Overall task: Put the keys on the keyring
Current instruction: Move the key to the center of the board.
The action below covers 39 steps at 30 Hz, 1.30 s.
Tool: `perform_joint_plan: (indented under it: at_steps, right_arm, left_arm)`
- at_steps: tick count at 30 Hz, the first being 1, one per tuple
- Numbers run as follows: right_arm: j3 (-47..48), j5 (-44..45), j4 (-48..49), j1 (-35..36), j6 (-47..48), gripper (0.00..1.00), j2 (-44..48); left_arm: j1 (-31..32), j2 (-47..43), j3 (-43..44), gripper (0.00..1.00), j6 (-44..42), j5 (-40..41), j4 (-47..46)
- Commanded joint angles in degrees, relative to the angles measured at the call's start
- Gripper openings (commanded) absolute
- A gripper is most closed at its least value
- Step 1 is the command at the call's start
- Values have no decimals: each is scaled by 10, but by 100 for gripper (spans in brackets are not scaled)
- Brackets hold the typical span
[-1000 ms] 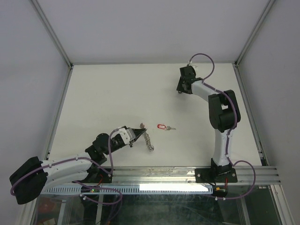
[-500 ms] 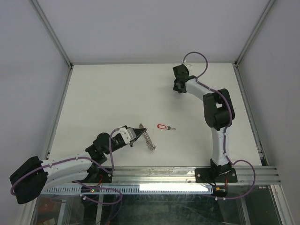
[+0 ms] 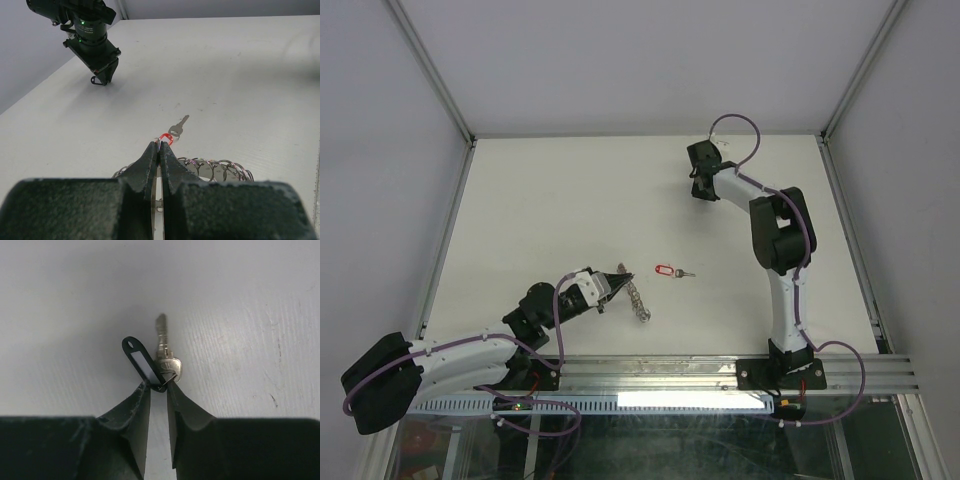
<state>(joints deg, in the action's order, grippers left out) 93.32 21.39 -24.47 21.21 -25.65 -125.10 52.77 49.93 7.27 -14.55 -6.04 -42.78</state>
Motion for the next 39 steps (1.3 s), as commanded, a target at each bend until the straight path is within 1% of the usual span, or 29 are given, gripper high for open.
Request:
perform_joint_plan:
  at_steps: [1,4,7,9,10,14,17,21,24,27,29,32,35,39]
  right_arm:
    - [27,14,4,-2,2,20,-1]
    - [26,15,5,-2,3,17,1]
    - [20,15,7,-1,4,8,8]
    - [12,13,13,-2,8,1,16]
    - [6,11,17,-2,11,0,21]
    - [-24,-18,42,1,43,0,55]
    - [-74,-89,79,2,87,0,100]
    - [-150,-172,99,12,158,0,166]
    - [-203,-209,82,28,199,0,209]
    - [-256,-236,63,46,221,0,255]
    - [-301,-243,58,54,223,0,287]
    - [-370,-290,62,58,224,0,346]
    - [-417,-292,52,59,210,0,388]
    - [-452,-240,31,60,191,0,415]
  left_arm:
    - [-5,1,21,0,-7,-8,-17]
    - [-5,1,21,0,-7,-9,-17]
    - [-5,2,22,0,-7,-11,-16]
    - [-5,3,23,0,-7,-11,-16]
    - [-5,3,23,0,-7,-12,-15]
    - [-5,2,23,0,-7,-13,-14]
    - [-5,2,23,0,-7,-15,-14]
    - [-5,6,23,0,-5,-19,-16]
    - [-5,10,23,0,-4,-23,-22]
    - [-5,13,24,0,-3,-28,-24]
    - [-5,14,24,0,-3,-30,-26]
    - [-5,16,25,0,-4,-35,-25]
    - [-5,16,27,0,-4,-38,-19]
    - [-5,22,27,0,-3,-40,-23]
